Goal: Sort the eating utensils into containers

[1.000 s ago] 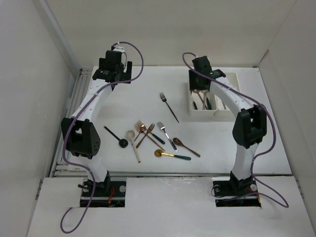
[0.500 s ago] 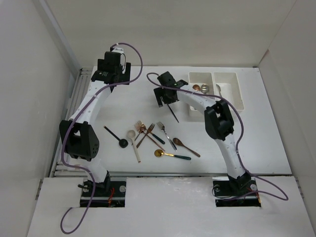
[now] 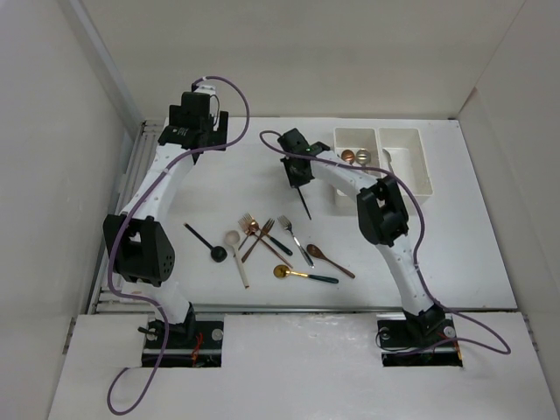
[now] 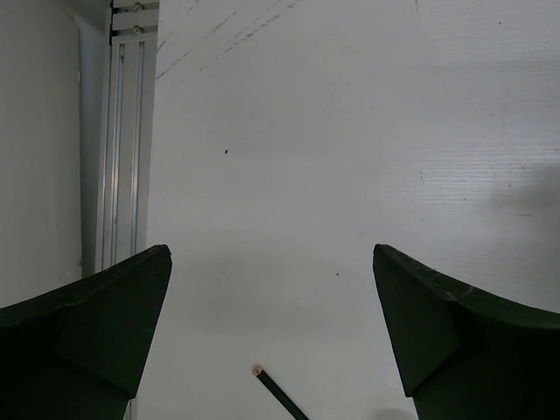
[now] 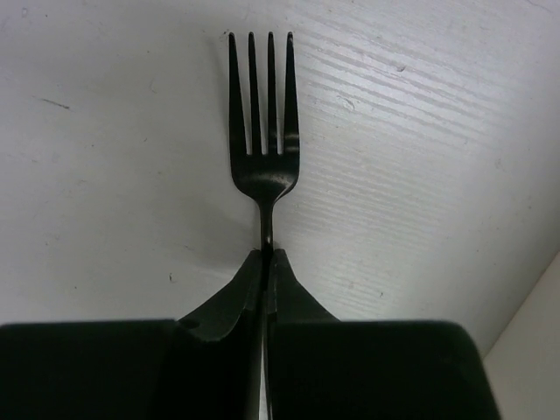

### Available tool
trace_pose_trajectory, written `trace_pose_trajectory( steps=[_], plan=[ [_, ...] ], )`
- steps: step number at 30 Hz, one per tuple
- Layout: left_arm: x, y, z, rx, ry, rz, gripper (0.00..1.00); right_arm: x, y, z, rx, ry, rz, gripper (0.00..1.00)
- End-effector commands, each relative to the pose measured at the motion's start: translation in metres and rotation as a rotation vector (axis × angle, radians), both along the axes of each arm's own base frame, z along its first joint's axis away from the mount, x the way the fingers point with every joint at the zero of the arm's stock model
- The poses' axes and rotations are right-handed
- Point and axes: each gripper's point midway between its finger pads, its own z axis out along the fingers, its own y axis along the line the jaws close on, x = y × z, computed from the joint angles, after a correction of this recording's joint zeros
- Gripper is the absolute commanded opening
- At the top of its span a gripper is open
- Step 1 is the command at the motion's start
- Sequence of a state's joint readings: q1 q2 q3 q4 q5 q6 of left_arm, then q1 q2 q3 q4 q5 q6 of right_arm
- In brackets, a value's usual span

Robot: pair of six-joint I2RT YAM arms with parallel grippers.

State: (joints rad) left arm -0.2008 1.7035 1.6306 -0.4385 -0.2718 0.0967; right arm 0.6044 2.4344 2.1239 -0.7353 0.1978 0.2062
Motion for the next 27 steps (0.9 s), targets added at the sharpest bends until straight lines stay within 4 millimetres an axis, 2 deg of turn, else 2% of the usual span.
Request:
trace_pose_trajectory(
  steps=[1, 4, 8, 9, 10, 11, 12, 13, 14, 15, 16, 17, 18, 20, 21, 22, 24, 25, 27],
  plan=[
    [-0.002, 0.005, 0.021, -0.001, -0.058, 0.01, 1.0, -0.017, -0.01, -0.021, -0.057, 0.08, 0.001, 0.0],
    [-0.001, 0.005, 0.025, -0.003, -0.067, 0.01, 1.0, -0.013, -0.005, 0.002, -0.018, 0.042, 0.007, 0.0],
    [-0.001, 0.005, 0.025, -0.003, -0.067, 0.01, 1.0, 0.007, 0.023, 0.091, 0.158, -0.137, 0.065, 0.0],
    [-0.001, 0.005, 0.025, -0.003, -0.067, 0.01, 1.0, 0.01, 0.026, 0.141, 0.222, -0.223, 0.074, 0.0],
    [-0.001, 0.005, 0.025, -0.003, -0.067, 0.01, 1.0, 0.008, 0.03, 0.167, 0.269, -0.265, 0.091, 0.0],
    [-0.001, 0.005, 0.025, -0.003, -0.067, 0.01, 1.0, 0.012, 0.027, 0.229, 0.352, -0.388, 0.093, 0.0],
    [-0.001, 0.005, 0.025, -0.003, -0.067, 0.01, 1.0, 0.013, 0.021, 0.26, 0.389, -0.453, 0.087, 0.0],
    [-0.002, 0.007, 0.025, 0.002, -0.068, 0.017, 1.0, 0.013, 0.013, 0.284, 0.417, -0.507, 0.077, 0.0],
    [-0.002, 0.007, 0.025, 0.002, -0.068, 0.018, 1.0, 0.021, -0.012, 0.299, 0.408, -0.558, 0.021, 0.0],
    [-0.002, 0.007, 0.025, 0.002, -0.068, 0.018, 1.0, 0.025, -0.029, 0.321, 0.419, -0.626, -0.02, 0.0],
    [-0.002, 0.007, 0.025, 0.002, -0.068, 0.018, 1.0, 0.022, -0.056, 0.349, 0.407, -0.695, -0.055, 0.0],
    [-0.003, 0.007, 0.021, 0.004, -0.059, 0.017, 1.0, 0.026, -0.082, 0.353, 0.357, -0.724, -0.114, 0.0],
    [-0.004, 0.009, 0.026, 0.008, -0.069, 0.026, 1.0, 0.036, -0.124, 0.346, 0.284, -0.729, -0.194, 0.0],
    [-0.004, 0.009, 0.026, 0.008, -0.069, 0.026, 1.0, 0.041, -0.181, 0.333, 0.128, -0.713, -0.312, 0.0],
    [-0.004, 0.009, 0.026, 0.008, -0.069, 0.026, 1.0, 0.044, -0.222, 0.327, 0.062, -0.696, -0.383, 0.0],
    [-0.005, 0.009, 0.022, 0.01, -0.06, 0.026, 1.0, 0.042, -0.243, 0.31, 0.004, -0.644, -0.412, 0.0],
    [-0.005, 0.013, 0.022, 0.01, -0.06, 0.035, 1.0, 0.044, -0.276, 0.291, -0.054, -0.597, -0.437, 0.0],
    [-0.005, 0.013, 0.022, 0.01, -0.06, 0.035, 1.0, 0.042, -0.3, 0.271, -0.085, -0.552, -0.476, 0.0],
    [-0.003, 0.011, 0.023, 0.003, -0.068, 0.028, 1.0, 0.044, -0.315, 0.252, -0.12, -0.529, -0.482, 0.0]
  ],
)
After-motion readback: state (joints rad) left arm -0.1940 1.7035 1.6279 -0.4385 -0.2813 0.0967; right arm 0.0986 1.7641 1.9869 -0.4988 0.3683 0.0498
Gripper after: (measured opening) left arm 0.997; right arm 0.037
